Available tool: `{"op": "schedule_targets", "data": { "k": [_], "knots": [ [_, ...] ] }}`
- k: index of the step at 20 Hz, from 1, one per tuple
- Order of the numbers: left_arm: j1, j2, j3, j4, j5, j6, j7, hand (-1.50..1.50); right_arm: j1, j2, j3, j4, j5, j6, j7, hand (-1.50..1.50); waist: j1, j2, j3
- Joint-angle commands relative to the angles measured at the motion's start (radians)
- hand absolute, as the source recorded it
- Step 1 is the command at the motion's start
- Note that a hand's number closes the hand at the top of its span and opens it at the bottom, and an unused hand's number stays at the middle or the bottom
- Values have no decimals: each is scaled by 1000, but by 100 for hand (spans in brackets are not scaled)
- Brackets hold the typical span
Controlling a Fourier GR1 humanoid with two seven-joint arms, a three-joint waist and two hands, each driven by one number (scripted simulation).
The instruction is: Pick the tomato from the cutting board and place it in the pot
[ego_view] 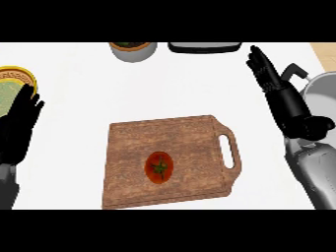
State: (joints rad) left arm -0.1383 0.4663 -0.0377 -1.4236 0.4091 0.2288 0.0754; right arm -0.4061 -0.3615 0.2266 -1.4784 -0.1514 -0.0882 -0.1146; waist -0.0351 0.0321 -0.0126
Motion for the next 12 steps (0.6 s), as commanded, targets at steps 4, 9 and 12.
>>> {"op": "schedule_targets", "data": {
  "k": [4, 9, 12],
  "knots": [
    [-4, -59, -188, 21, -83, -87, 23, 0, 34, 96, 281, -3, 92, 144, -46, 150, 44, -25, 13],
    [20, -80, -261, 40, -92, -140, 41, 0, 115, 205, 285, -65, 354, -247, -256, -150, -12, -36, 17],
    [40, -74, -256, 43, -81, -166, 25, 0, 257, 302, 323, -139, 252, -260, -495, -150, 4, -34, 18]
  ]
}}
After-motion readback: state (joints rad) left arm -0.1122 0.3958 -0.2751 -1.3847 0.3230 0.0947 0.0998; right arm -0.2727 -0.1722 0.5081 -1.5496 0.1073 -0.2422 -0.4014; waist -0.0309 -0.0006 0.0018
